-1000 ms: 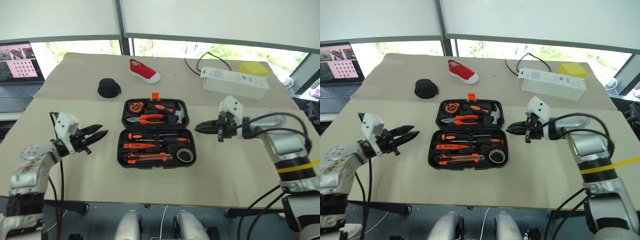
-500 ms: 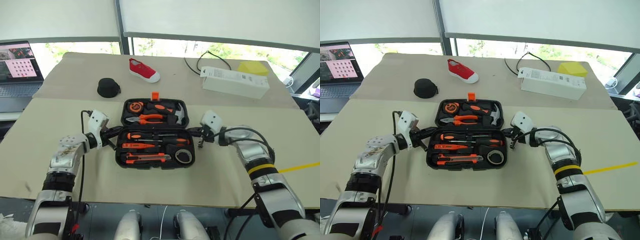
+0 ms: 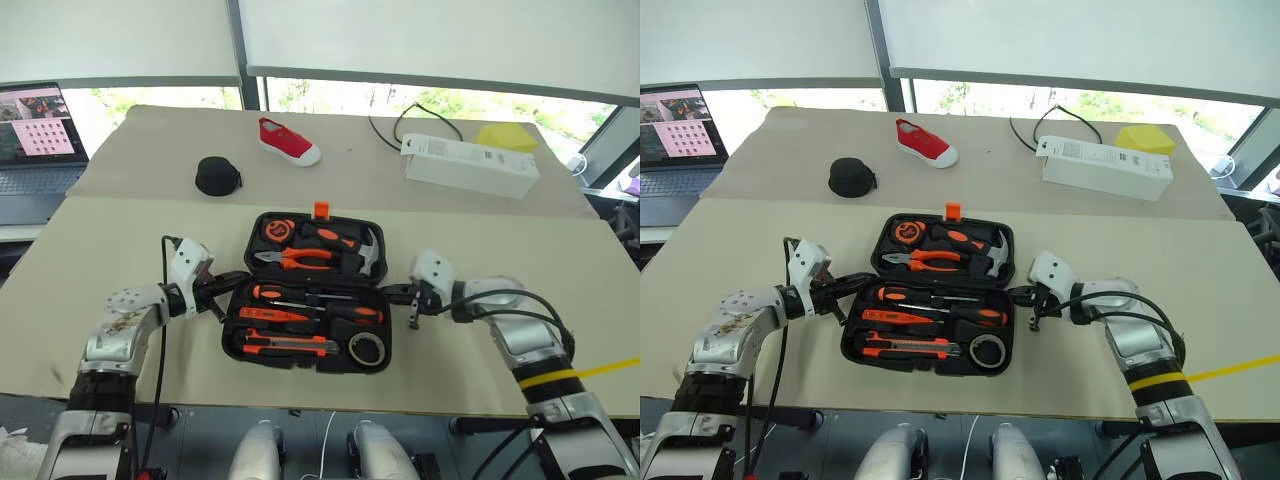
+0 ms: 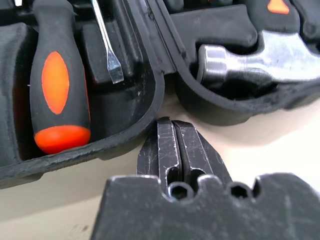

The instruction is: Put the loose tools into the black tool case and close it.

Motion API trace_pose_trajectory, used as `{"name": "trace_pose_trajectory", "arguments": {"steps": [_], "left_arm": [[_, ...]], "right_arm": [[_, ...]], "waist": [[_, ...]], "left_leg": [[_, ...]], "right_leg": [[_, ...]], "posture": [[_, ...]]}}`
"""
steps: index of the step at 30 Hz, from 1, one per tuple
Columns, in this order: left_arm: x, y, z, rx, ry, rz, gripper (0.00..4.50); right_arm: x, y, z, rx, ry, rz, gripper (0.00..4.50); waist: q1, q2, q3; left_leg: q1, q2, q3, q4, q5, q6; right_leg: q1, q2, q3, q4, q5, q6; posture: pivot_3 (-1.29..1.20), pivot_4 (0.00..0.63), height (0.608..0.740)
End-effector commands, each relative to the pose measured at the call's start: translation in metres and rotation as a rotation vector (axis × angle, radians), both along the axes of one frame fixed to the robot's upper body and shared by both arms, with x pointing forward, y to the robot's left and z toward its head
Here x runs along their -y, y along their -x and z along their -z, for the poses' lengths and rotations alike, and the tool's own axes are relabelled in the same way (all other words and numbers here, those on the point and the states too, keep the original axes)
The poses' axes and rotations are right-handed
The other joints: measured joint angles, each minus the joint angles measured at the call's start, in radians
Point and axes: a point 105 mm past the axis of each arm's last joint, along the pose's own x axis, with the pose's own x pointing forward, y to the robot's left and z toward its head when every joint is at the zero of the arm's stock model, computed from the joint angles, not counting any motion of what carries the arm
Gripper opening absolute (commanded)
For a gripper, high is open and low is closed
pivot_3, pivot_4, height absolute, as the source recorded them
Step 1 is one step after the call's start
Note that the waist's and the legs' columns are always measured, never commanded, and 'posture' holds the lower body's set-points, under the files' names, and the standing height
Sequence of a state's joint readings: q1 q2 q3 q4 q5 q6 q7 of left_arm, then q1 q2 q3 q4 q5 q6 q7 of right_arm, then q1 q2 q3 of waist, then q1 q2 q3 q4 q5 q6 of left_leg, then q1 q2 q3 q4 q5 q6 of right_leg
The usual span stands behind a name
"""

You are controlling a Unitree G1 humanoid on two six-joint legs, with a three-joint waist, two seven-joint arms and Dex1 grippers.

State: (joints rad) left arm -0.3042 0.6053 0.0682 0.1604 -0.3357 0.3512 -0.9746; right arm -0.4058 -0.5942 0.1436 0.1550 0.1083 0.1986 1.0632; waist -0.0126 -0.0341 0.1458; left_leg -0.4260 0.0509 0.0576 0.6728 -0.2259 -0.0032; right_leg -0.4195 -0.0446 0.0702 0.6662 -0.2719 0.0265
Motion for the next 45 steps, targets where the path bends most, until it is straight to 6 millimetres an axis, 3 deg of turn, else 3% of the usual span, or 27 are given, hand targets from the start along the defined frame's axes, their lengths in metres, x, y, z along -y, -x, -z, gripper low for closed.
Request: {"name": "trace_pose_trajectory", "arguments": {"steps": [1,8,11,14,19,22,24,27,34,39,45], "left_arm": [[0.009,0.007,-0.007,0.009,0.028,0.053,0.05],[-0.001,0.008,-0.014,0.01,0.077,0.012,0.05],[-0.026,0.0,-0.024,-0.006,0.06,-0.126,0.64],[-0.032,0.001,-0.039,-0.105,0.091,-0.152,1.8],[-0.023,0.0,-0.058,-0.247,0.091,-0.126,3.38],[-0.023,-0.022,-0.064,-0.29,0.098,-0.238,4.47],[-0.028,-0.038,-0.063,-0.297,0.09,-0.339,4.47],[-0.015,-0.049,-0.059,-0.331,0.091,-0.345,4.47],[0.004,-0.052,-0.05,-0.364,0.069,-0.292,4.47],[0.001,-0.053,-0.045,-0.378,0.046,-0.308,4.47],[-0.001,-0.052,-0.043,-0.393,0.027,-0.31,2.53]], "right_arm": [[0.005,0.001,-0.01,0.028,-0.016,0.01,0.0],[0.026,-0.005,-0.013,-0.011,-0.014,0.096,0.0],[0.033,0.005,-0.031,-0.168,-0.104,0.147,0.7],[0.036,0.008,-0.046,-0.276,-0.142,0.244,1.84],[0.034,0.004,-0.065,-0.457,-0.155,0.436,3.42],[0.025,-0.003,-0.075,-0.505,-0.172,0.485,4.47],[0.021,-0.009,-0.077,-0.512,-0.173,0.513,4.47],[0.021,-0.027,-0.072,-0.485,-0.145,0.594,4.47],[0.017,-0.05,-0.064,-0.475,-0.155,0.67,4.47],[0.009,-0.053,-0.056,-0.494,-0.136,0.651,4.47],[0.009,-0.053,-0.043,-0.541,-0.065,0.675,2.67]], "waist": [[0.001,0.0,0.0],[0.002,0.0,0.0],[0.001,0.0,0.0],[-0.001,0.0,0.0],[-0.003,-0.001,0.0],[-0.002,-0.001,0.0],[0.001,-0.001,0.0],[0.0,-0.001,0.0],[-0.005,-0.001,0.0],[-0.005,-0.001,0.0],[-0.005,-0.001,0.0]], "left_leg": [[0.0,0.0,0.0,0.0,0.0,0.0],[0.0,0.0,0.0,0.002,0.0,0.0],[0.0,0.0,-0.001,0.002,0.0,0.0],[-0.001,0.0,-0.002,0.002,0.0,0.0],[0.0,0.0,-0.003,0.003,0.0,0.0],[0.0,-0.001,-0.003,0.003,0.0,0.0],[0.0,-0.001,-0.003,0.004,0.0,0.0],[-0.002,-0.002,-0.003,0.004,0.0,0.0],[-0.006,-0.002,-0.003,0.004,0.0,0.0],[-0.006,-0.002,-0.003,0.004,0.0,0.0],[-0.006,-0.002,-0.003,0.004,0.0,0.0]], "right_leg": [[0.0,0.0,0.0,0.0,0.0,0.0],[0.001,0.0,0.0,0.0,0.0,0.0],[0.001,0.0,0.0,0.001,0.0,0.0],[0.0,0.0,0.0,0.002,0.0,0.0],[0.0,0.001,0.0,0.004,0.0,0.0],[0.0,0.001,0.0,0.004,0.0,0.0],[0.0,0.001,0.0,0.004,0.0,0.0],[-0.001,0.001,0.0,0.004,0.0,0.0],[-0.005,0.0,0.0,0.004,0.001,0.001],[-0.005,0.001,0.0,0.004,0.001,0.001],[-0.004,0.0,0.0,0.004,0.001,0.001]], "posture": [[0.0,0.15,0.74],[0.0,0.15,0.74],[0.0,0.15,0.74],[0.0,0.15,0.74],[0.0,0.15,0.74],[0.0,0.15,0.74],[0.0,0.15,0.74],[0.0,0.15,0.74],[0.0,0.15,0.74],[0.0,0.15,0.74],[0.0,0.15,0.74]]}}
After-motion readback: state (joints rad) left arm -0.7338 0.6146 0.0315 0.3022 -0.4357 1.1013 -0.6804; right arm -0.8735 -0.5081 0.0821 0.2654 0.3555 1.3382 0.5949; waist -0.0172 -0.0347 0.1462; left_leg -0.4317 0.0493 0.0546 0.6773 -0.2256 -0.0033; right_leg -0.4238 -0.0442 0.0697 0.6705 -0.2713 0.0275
